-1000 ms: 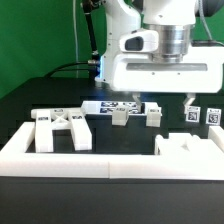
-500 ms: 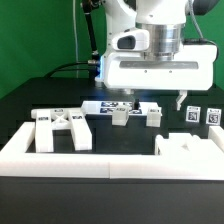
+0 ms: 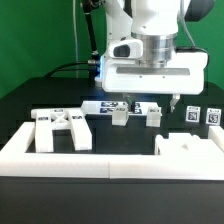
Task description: Assemble chair
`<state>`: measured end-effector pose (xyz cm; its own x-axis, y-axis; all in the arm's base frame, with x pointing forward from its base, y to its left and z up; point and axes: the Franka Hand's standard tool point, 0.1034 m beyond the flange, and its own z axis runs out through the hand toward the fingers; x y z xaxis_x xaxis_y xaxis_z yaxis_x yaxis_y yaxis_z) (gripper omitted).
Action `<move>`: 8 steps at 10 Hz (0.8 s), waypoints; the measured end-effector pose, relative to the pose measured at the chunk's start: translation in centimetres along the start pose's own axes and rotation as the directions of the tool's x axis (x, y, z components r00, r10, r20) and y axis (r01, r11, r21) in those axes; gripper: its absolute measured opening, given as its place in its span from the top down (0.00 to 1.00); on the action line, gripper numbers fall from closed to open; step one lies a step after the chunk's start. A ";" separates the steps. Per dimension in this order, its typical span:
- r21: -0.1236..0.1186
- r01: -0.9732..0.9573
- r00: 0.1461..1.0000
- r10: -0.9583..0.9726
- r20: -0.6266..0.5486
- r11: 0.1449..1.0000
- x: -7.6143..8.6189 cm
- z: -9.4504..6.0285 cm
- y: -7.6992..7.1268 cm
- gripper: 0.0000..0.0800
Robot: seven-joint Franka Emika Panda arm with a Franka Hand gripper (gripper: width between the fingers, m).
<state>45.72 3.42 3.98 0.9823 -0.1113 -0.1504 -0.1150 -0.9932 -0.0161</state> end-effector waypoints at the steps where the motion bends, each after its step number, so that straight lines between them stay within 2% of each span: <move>1: 0.000 0.001 1.000 -0.001 0.003 1.000 0.1 0.0 0.0 0.19; 4: -0.006 0.024 0.986 -0.023 0.164 1.000 -0.3 0.2 -0.1 0.19; 7: -0.012 0.038 0.929 -0.031 0.370 0.999 -1.2 0.3 -0.3 0.19; 8: -0.015 0.037 0.906 -0.027 0.422 0.999 -1.0 0.5 -0.3 0.19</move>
Offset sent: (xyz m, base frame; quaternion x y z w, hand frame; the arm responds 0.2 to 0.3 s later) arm -0.0053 0.0076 -0.0026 0.0029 -0.1234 -0.0092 0.9923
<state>44.68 3.83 3.68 0.8310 -0.0598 -0.5531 -0.0764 -0.9971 -0.0069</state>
